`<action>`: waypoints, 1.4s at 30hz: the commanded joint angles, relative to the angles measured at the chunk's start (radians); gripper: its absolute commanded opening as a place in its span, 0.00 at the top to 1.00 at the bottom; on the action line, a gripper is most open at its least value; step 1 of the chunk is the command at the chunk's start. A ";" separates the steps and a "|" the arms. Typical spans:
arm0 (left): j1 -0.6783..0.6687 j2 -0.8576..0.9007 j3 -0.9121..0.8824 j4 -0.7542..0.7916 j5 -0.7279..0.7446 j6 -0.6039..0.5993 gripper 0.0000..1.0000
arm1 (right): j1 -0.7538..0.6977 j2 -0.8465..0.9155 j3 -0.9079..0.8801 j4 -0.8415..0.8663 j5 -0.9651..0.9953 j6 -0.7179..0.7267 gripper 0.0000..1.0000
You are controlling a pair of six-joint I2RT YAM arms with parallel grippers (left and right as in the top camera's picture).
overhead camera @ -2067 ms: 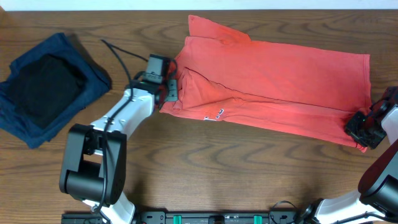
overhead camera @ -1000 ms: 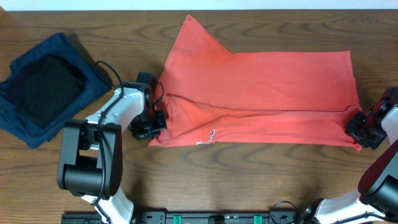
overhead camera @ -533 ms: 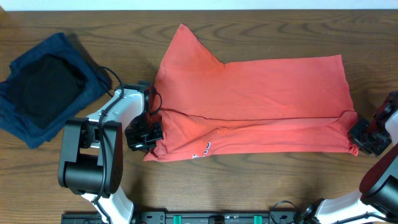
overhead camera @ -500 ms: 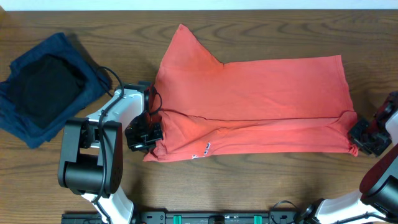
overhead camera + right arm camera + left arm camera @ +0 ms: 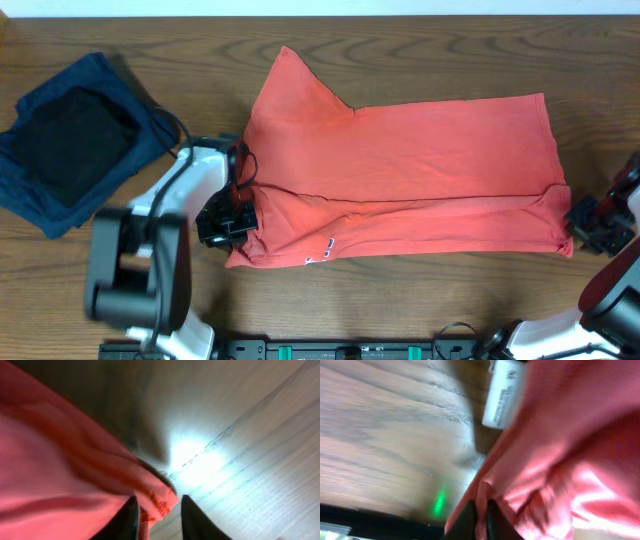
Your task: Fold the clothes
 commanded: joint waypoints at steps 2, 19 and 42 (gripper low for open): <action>0.004 -0.193 0.026 0.064 -0.045 0.005 0.02 | -0.005 -0.124 0.120 -0.015 -0.085 -0.003 0.62; 0.005 0.011 0.326 0.587 0.035 0.209 0.02 | 0.164 -0.277 0.158 -0.036 -0.257 -0.129 0.47; 0.035 0.583 0.658 0.784 0.228 0.222 0.05 | 0.212 -0.277 0.156 -0.055 -0.249 -0.144 0.47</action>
